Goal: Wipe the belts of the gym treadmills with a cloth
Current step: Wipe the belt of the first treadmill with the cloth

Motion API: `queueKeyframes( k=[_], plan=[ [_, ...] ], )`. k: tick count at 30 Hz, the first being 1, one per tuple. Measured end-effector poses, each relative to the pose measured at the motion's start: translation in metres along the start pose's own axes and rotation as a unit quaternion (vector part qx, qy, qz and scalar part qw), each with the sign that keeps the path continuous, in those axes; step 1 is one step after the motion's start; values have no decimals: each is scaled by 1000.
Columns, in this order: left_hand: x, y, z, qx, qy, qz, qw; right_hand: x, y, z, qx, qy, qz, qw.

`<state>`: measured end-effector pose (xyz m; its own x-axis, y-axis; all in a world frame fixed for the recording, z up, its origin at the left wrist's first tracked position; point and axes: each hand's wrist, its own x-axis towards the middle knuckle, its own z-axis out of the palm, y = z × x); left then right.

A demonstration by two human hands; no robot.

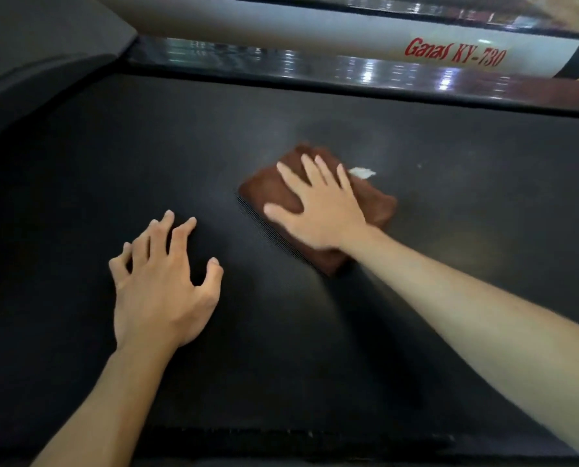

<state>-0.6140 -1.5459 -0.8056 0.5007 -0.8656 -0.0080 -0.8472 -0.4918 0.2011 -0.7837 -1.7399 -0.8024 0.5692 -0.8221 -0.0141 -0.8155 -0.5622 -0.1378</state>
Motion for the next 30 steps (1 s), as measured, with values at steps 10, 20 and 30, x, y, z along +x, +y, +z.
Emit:
queueKeyframes(
  k=[10, 20, 30],
  plan=[
    [0, 1, 1, -3, 2, 2, 1000, 72, 12, -8, 4, -2, 251, 968],
    [1, 1, 1, -3, 8, 0, 1000, -13, -16, 5, -5, -25, -122, 992],
    [2, -1, 2, -23, 11, 9, 1000, 108, -40, -3, -5, -29, 142, 989]
  ],
)
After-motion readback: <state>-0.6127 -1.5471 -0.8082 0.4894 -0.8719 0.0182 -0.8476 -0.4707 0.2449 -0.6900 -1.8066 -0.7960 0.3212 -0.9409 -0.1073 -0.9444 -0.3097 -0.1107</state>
